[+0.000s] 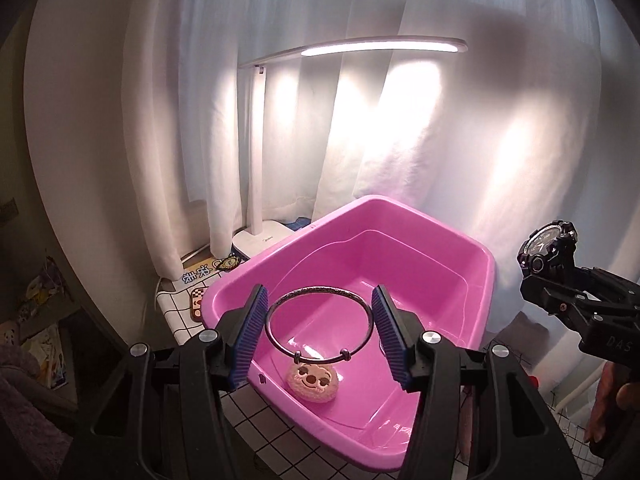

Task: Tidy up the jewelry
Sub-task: 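Carry the watch in the right gripper while the left gripper carries the bangle, then open the right gripper to drop the watch while the left gripper releases the bangle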

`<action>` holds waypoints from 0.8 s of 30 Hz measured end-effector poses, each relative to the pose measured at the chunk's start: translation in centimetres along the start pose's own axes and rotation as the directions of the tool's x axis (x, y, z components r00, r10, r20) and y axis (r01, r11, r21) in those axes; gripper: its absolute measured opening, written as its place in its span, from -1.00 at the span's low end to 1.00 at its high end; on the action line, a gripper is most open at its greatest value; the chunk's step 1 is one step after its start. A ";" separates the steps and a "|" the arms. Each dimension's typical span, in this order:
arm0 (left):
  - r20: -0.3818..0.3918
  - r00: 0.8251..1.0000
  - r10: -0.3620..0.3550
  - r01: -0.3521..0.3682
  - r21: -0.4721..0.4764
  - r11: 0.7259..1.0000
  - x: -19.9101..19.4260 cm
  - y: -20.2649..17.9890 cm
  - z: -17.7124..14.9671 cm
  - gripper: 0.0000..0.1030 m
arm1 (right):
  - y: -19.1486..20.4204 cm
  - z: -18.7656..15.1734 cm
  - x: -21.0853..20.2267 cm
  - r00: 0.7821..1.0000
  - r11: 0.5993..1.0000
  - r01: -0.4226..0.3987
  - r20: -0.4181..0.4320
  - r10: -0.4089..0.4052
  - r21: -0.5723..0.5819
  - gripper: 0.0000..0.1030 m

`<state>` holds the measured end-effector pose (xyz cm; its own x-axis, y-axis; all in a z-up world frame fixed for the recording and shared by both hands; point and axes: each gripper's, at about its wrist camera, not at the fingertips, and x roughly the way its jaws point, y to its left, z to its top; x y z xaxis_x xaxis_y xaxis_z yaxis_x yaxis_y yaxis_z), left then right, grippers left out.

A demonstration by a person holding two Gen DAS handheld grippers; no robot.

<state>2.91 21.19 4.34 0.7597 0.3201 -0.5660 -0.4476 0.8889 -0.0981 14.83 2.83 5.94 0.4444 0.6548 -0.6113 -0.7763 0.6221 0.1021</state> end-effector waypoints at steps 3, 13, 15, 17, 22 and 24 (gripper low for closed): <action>-0.026 1.000 -0.014 0.014 0.005 1.000 1.7 1.0 0.9 0.02 | 0.1 1.5 2.5 0.999 1.000 -0.023 -0.026 0.023 0.014 0.28; -0.150 0.986 -0.079 0.086 0.042 0.995 8.3 2.1 2.9 0.02 | 0.5 4.5 11.1 0.988 0.999 0.021 -0.156 -0.013 0.049 0.28; -0.203 0.975 -0.091 0.100 0.032 0.994 9.9 2.1 2.8 0.02 | 0.5 4.7 12.8 0.980 0.998 0.031 -0.196 -0.020 0.052 0.28; -0.250 0.965 -0.082 0.094 0.039 0.995 11.2 2.0 2.6 0.02 | 0.2 4.8 14.2 0.971 0.997 0.038 -0.237 -0.022 0.063 0.28; -0.376 0.925 -0.048 0.077 0.062 0.995 14.4 1.8 2.0 0.02 | -1.3 4.7 17.6 0.931 0.988 0.067 -0.365 -0.012 0.137 0.28; -0.422 0.906 -0.038 0.072 0.066 0.995 15.5 2.0 1.7 0.02 | -1.9 4.5 19.0 0.909 0.984 0.077 -0.416 -0.002 0.162 0.28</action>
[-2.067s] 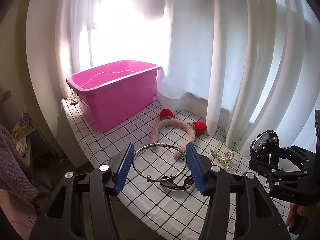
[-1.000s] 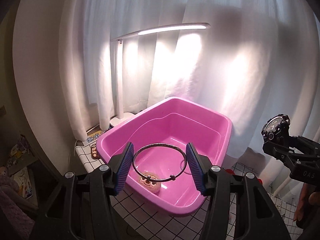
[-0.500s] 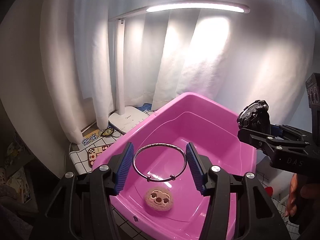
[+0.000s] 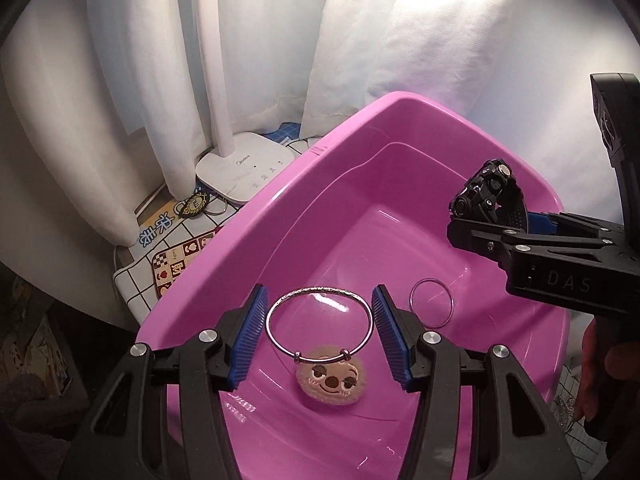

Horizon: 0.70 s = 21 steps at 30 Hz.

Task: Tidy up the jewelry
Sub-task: 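Open the right gripper to drop the watch while the left gripper releases the bangle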

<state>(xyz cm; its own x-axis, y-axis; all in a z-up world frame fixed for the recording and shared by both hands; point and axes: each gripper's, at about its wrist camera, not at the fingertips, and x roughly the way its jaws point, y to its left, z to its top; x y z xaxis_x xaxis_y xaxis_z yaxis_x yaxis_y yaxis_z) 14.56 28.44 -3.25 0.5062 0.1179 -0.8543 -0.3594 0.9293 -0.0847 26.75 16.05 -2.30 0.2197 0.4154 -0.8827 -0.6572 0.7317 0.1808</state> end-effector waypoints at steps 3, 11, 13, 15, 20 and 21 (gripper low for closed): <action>-0.070 0.998 -0.003 0.003 -0.005 1.000 1.4 0.4 0.1 0.02 | -0.6 0.6 1.7 0.996 1.000 0.003 -0.090 0.000 0.031 0.28; -0.173 0.985 -0.014 0.015 0.002 1.000 3.4 1.0 0.2 0.03 | -1.8 0.7 5.6 0.964 0.996 0.046 -0.264 -0.026 0.071 0.28; -0.178 0.984 -0.010 0.014 0.018 1.000 3.6 0.8 0.1 0.03 | -1.9 0.6 6.4 0.955 0.996 0.056 -0.295 -0.031 0.076 0.28; -0.192 0.981 -0.008 0.013 0.027 1.000 3.8 0.6 0.0 0.03 | -2.0 0.8 6.7 0.950 0.994 0.070 -0.309 -0.043 0.078 0.28; -0.225 0.974 -0.015 0.023 0.032 0.999 4.2 0.5 0.0 0.03 | -2.3 1.1 7.7 0.932 0.990 0.098 -0.359 -0.056 0.101 0.28; -0.232 0.973 -0.016 0.025 0.035 0.999 4.2 0.5 -0.1 0.04 | -2.4 1.1 7.9 0.928 0.989 0.104 -0.368 -0.060 0.102 0.28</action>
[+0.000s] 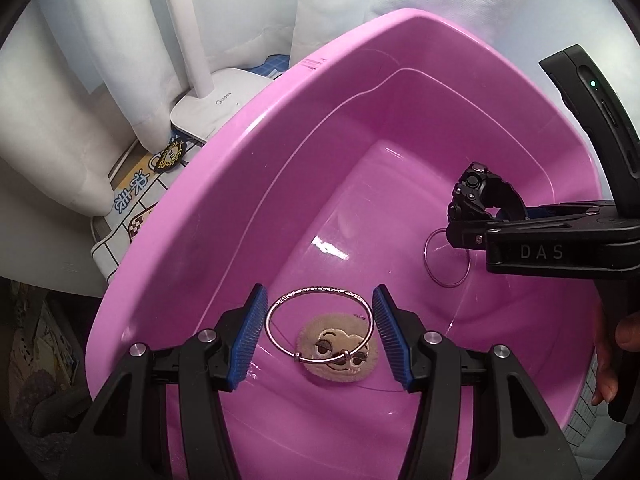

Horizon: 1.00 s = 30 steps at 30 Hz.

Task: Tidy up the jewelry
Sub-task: 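Open the right gripper to drop the watch while the left gripper releases the bangle, then withdraw both grippers from the pink tub back over the table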

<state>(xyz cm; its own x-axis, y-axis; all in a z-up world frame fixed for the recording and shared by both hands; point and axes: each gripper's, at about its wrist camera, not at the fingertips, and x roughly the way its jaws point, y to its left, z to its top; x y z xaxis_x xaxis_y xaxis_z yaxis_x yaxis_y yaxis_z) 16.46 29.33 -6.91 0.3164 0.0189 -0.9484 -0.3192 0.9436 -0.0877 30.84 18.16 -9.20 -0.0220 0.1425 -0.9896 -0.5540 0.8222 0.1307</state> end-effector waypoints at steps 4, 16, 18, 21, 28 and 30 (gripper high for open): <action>-0.019 1.000 0.001 -0.001 0.003 1.000 0.1 0.0 -0.1 0.09 | -0.2 0.5 0.3 1.000 1.000 0.011 -0.009 -0.011 0.015 0.29; -0.010 1.000 -0.003 0.003 0.051 0.999 -0.5 -1.0 -1.1 0.59 | 0.0 -0.6 -1.2 1.000 1.000 -0.005 0.031 0.004 0.027 0.30; -0.006 1.000 -0.009 0.009 0.056 0.998 -0.8 -1.0 -1.3 0.60 | 0.2 -0.7 -1.4 0.999 1.000 -0.007 0.039 0.007 0.025 0.31; 0.006 1.000 -0.011 0.011 0.058 0.998 -1.2 -1.0 -1.6 0.60 | 0.5 -1.0 -1.8 0.998 0.999 -0.027 0.061 0.025 0.022 0.32; 0.069 0.998 0.008 -0.013 0.066 0.998 -2.9 -0.7 -2.1 0.72 | 1.4 -1.2 -2.5 0.996 0.999 -0.034 0.083 0.033 0.007 0.32; 0.078 0.997 0.011 -0.016 0.062 0.998 -3.1 -0.4 -2.0 0.72 | 1.3 -1.3 -2.1 0.996 1.000 -0.028 0.083 0.027 0.003 0.34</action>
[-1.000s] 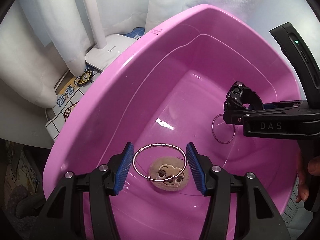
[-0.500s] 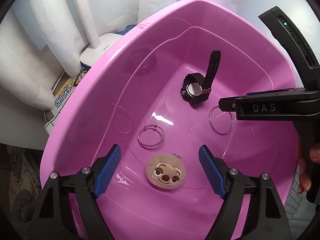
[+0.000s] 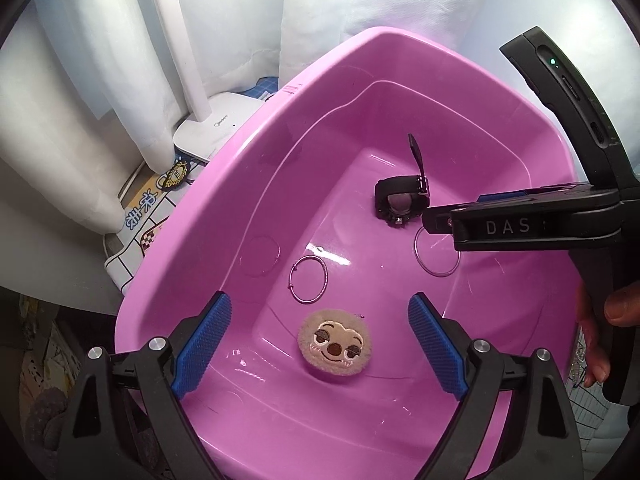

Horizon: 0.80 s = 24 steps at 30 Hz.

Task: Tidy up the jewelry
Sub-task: 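Withdraw both grippers from the pink tub back over the table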

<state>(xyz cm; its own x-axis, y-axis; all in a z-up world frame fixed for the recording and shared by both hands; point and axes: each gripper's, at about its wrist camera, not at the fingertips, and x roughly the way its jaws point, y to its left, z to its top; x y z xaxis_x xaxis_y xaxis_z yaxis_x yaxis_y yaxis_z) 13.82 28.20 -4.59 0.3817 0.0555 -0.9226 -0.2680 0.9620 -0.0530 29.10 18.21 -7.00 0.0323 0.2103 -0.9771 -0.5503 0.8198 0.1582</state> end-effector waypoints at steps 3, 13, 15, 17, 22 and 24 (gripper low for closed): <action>0.006 1.000 0.001 -0.001 -0.009 1.000 -0.2 0.2 -0.1 0.76 | 0.0 -0.1 0.1 1.000 1.000 0.004 0.003 -0.004 -0.001 0.35; 0.026 1.000 -0.007 0.007 -0.013 1.000 -1.0 0.2 -0.6 0.86 | 0.2 -0.4 -0.6 0.999 1.000 0.015 0.029 -0.015 -0.006 0.44; 0.035 0.999 0.000 0.000 -0.013 1.000 -1.4 0.3 -0.7 0.87 | 0.2 -0.5 -0.9 0.999 1.000 0.011 0.037 -0.011 -0.004 0.44; 0.041 0.999 0.006 -0.006 -0.015 1.000 -1.6 0.5 -0.9 0.87 | 0.1 -0.7 -1.1 0.999 1.000 0.009 0.048 -0.009 -0.001 0.44; 0.056 0.998 0.016 -0.015 -0.016 1.000 -2.3 1.0 -1.4 0.87 | -0.1 -1.2 -1.6 0.997 1.000 0.011 0.074 -0.012 0.006 0.44; 0.064 0.998 0.020 -0.019 -0.013 1.000 -2.6 1.1 -1.6 0.87 | 0.1 -1.4 -1.9 0.996 1.000 0.013 0.083 -0.014 0.007 0.44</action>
<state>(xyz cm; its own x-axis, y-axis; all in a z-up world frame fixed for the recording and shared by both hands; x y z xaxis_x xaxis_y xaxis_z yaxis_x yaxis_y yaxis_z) 11.10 28.73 -2.84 0.4323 0.0918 -0.8971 -0.2865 0.9572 -0.0401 27.81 17.09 -5.36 0.1094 0.2426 -0.9639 -0.5443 0.8260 0.1462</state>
